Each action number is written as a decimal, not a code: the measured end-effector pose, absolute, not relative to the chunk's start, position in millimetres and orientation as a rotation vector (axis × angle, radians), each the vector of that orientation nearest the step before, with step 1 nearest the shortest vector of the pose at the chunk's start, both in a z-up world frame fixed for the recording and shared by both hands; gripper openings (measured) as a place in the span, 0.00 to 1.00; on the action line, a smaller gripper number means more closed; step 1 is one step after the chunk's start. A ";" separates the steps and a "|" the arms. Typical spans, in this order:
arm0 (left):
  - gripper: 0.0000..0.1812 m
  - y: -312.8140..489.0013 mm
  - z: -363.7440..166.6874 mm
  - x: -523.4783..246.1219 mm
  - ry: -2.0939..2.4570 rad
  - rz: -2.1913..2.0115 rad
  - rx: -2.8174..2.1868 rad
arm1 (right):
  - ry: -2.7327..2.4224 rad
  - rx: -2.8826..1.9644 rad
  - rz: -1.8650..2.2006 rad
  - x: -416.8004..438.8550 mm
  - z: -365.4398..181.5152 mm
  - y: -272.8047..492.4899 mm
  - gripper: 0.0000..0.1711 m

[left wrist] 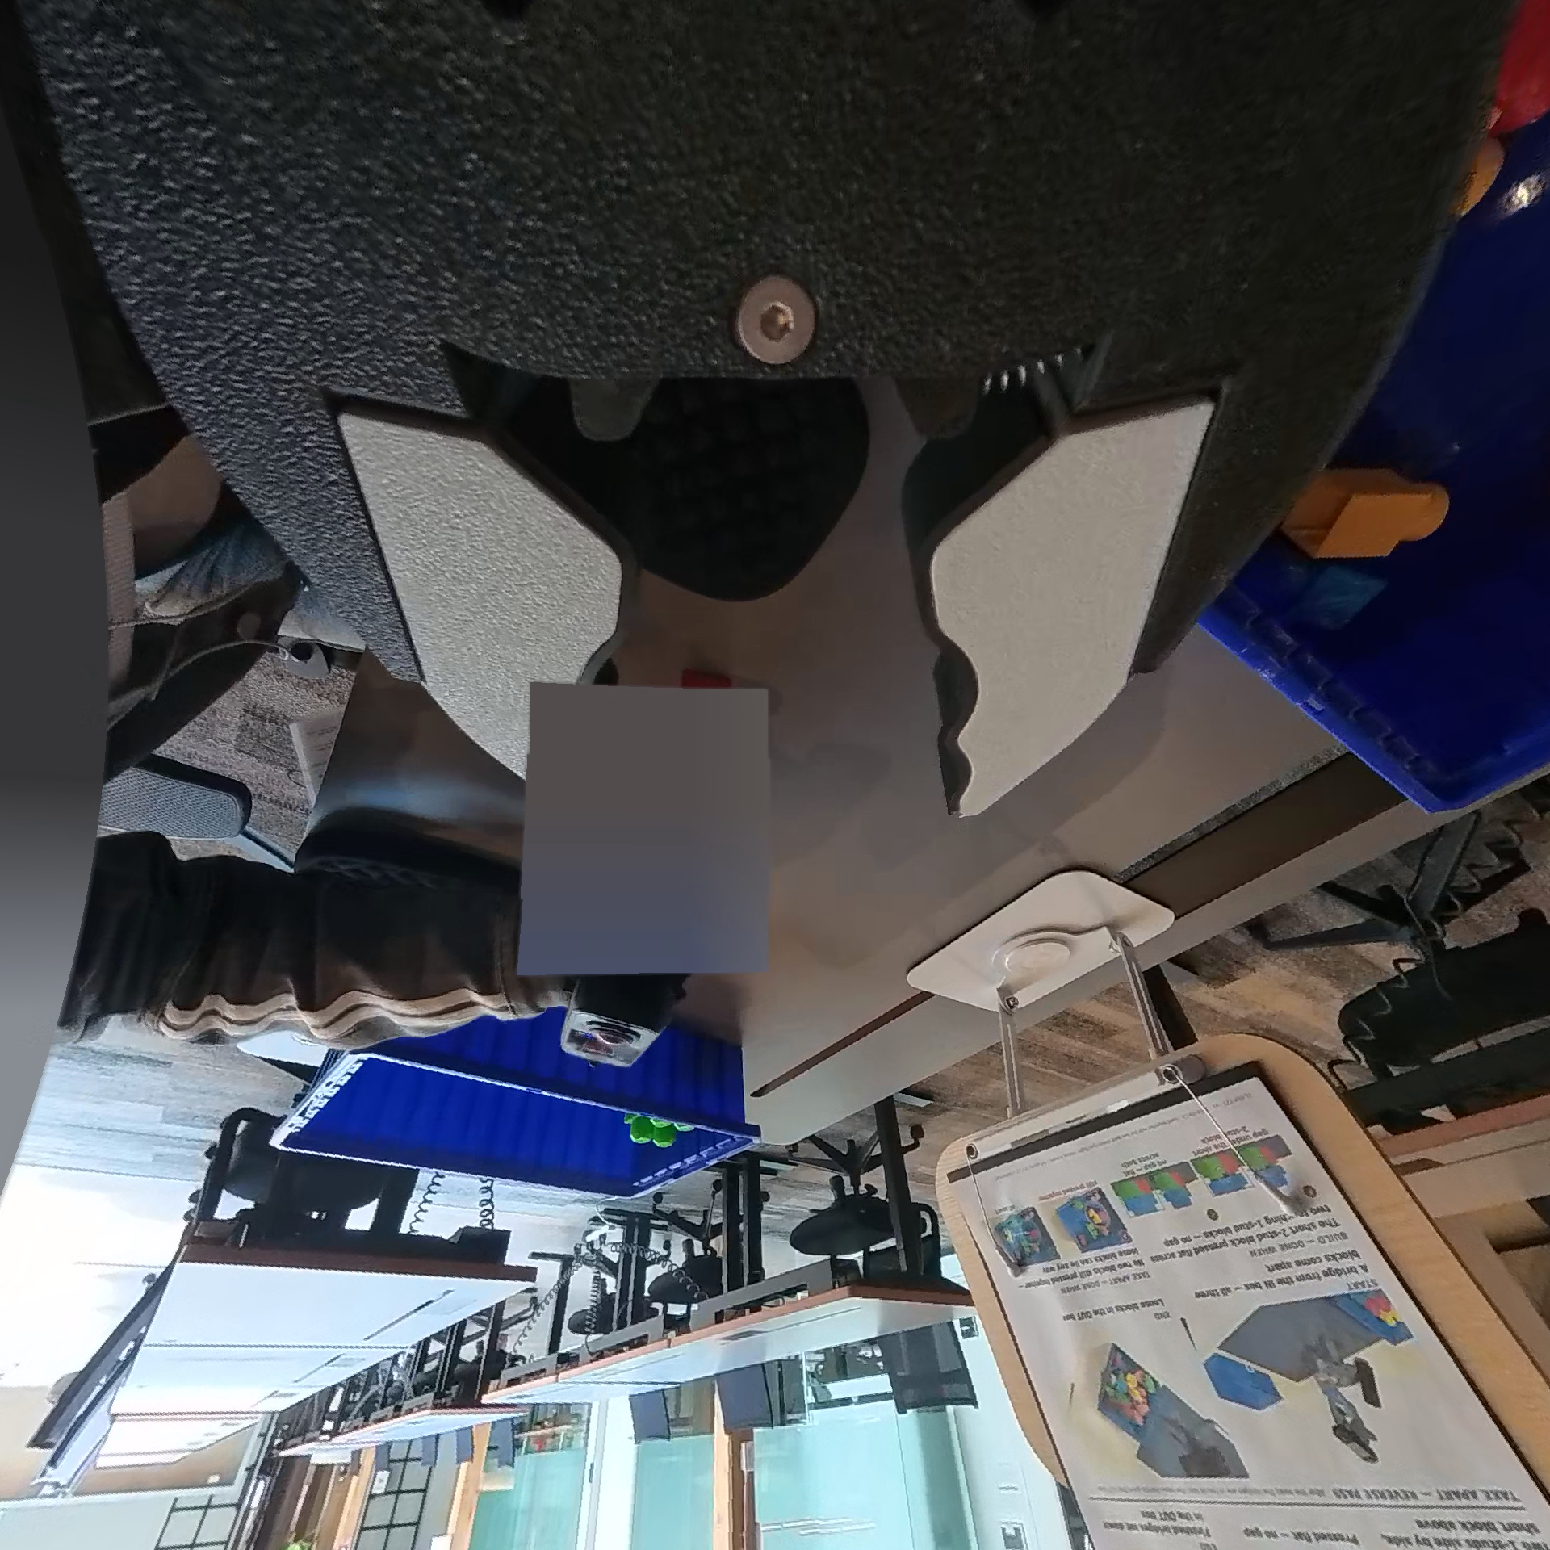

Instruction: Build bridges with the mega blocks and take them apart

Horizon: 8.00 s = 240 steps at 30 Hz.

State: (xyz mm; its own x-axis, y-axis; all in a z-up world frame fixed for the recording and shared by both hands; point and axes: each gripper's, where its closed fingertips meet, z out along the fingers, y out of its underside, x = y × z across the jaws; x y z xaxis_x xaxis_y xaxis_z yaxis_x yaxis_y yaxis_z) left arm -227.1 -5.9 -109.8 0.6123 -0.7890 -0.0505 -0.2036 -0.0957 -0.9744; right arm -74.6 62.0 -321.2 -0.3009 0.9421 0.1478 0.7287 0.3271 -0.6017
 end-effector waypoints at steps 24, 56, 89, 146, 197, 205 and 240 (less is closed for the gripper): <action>0.41 -9.3 -118.6 -221.6 0.894 -0.601 -1.668 | -2.078 -1.477 0.649 -97.3 -325.0 52.6 0.21; 0.41 -8.3 -130.5 -224.0 0.924 -0.563 -1.727 | -1.853 -1.640 0.606 -98.7 -307.0 48.1 0.39; 0.28 177.4 -229.5 -459.6 0.318 -0.311 -2.339 | -1.419 -1.399 0.558 -31.0 -164.2 73.7 0.51; 0.31 243.7 -317.4 -527.8 1.420 0.354 -3.021 | -1.337 -1.273 0.607 -7.5 -148.3 71.9 0.39; 0.20 65.4 -176.2 -159.8 2.077 -0.037 -2.000 | -1.569 -1.342 0.691 -122.7 -132.7 57.1 0.37; 0.20 58.1 -173.3 -144.2 2.092 -0.064 -1.949 | -1.613 -1.357 0.640 -125.4 -146.9 54.9 0.27; 0.37 21.0 -84.2 -101.2 1.008 -1.058 -1.317 | -1.303 -1.048 1.206 -89.8 -76.7 21.9 0.21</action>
State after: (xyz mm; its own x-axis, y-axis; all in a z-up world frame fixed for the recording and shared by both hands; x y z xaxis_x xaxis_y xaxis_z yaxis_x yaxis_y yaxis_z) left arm -101.2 21.0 -84.2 0.2354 -0.9715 0.0260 0.0207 -0.0217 -0.9996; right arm -89.8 21.9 -76.7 -0.0914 0.9886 0.1194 -0.0430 0.1158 -0.9923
